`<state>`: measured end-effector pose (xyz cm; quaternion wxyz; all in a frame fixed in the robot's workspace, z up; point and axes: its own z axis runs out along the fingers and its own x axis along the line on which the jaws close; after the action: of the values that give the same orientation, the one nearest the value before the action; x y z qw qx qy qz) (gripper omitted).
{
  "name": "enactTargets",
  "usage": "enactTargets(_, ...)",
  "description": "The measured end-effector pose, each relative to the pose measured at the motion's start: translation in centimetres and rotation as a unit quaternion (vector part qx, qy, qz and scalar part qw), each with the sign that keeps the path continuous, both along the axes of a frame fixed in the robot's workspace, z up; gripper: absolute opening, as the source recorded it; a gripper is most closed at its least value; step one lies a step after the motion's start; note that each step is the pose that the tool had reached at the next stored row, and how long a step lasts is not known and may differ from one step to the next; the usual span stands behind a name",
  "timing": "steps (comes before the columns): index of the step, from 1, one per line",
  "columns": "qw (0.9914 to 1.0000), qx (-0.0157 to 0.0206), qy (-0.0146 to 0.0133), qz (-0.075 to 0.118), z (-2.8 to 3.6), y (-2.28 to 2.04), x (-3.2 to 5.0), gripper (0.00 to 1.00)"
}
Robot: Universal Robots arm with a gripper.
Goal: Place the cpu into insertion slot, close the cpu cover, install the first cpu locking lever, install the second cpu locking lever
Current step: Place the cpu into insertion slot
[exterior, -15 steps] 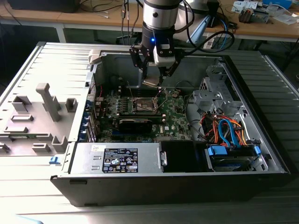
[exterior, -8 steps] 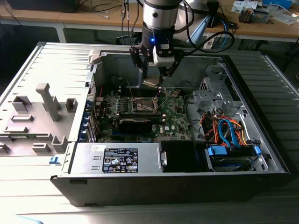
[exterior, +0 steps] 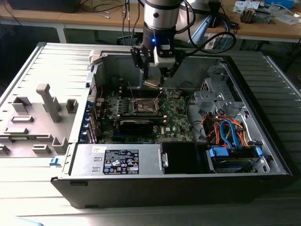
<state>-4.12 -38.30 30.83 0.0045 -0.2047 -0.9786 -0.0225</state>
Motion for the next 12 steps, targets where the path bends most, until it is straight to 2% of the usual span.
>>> enactTargets(12,0.9999,0.0,0.0,-0.014,-0.05,0.0,0.0,0.55)
